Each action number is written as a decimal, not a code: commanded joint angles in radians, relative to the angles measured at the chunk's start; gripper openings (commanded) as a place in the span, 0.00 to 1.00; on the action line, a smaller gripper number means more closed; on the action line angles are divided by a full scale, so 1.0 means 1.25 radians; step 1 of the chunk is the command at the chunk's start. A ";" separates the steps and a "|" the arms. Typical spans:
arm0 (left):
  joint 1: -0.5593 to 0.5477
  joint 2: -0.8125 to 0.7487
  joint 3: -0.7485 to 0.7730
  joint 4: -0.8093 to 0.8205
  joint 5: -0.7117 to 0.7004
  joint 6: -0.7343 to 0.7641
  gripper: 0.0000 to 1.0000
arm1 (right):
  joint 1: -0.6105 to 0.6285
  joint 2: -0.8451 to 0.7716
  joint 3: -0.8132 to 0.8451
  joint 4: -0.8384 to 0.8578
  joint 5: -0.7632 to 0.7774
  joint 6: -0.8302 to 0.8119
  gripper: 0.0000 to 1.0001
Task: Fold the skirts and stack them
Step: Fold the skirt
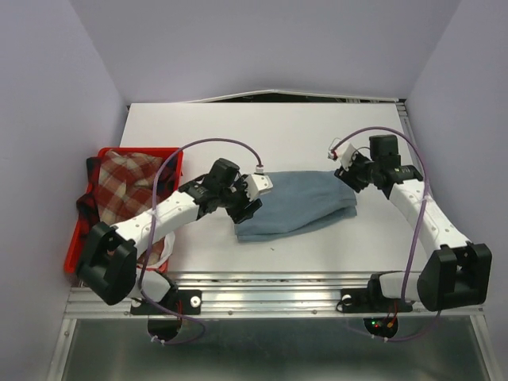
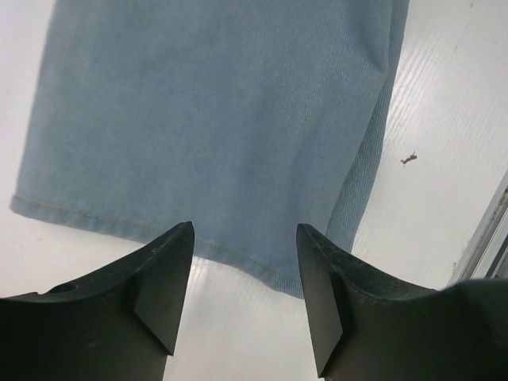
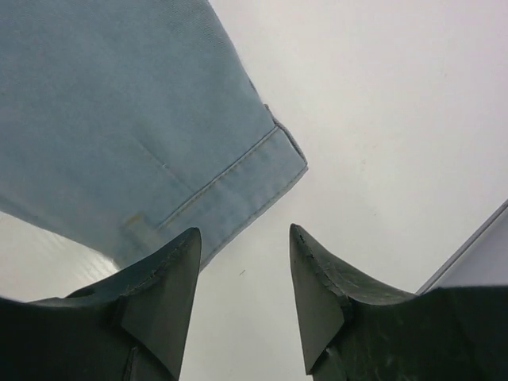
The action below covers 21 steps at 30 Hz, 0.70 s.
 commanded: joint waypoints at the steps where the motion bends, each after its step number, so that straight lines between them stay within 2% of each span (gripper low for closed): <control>1: -0.030 0.049 0.003 0.028 -0.051 -0.056 0.65 | 0.007 0.050 0.056 -0.011 0.013 0.000 0.53; 7: -0.037 0.057 0.002 0.048 -0.050 -0.089 0.64 | 0.007 0.066 0.094 0.005 0.020 -0.004 0.52; 12: -0.056 0.097 0.000 0.046 -0.058 -0.100 0.60 | 0.007 0.156 0.117 -0.031 -0.042 0.026 0.49; 16: -0.083 0.155 0.003 0.009 -0.056 -0.073 0.49 | 0.007 0.273 0.126 -0.046 -0.033 0.033 0.42; 17: -0.084 0.173 0.014 -0.018 -0.050 -0.062 0.40 | 0.007 0.291 0.122 -0.045 -0.025 0.031 0.41; 21: -0.088 0.233 0.046 -0.117 -0.023 -0.008 0.27 | 0.007 0.359 0.099 -0.026 -0.007 0.034 0.40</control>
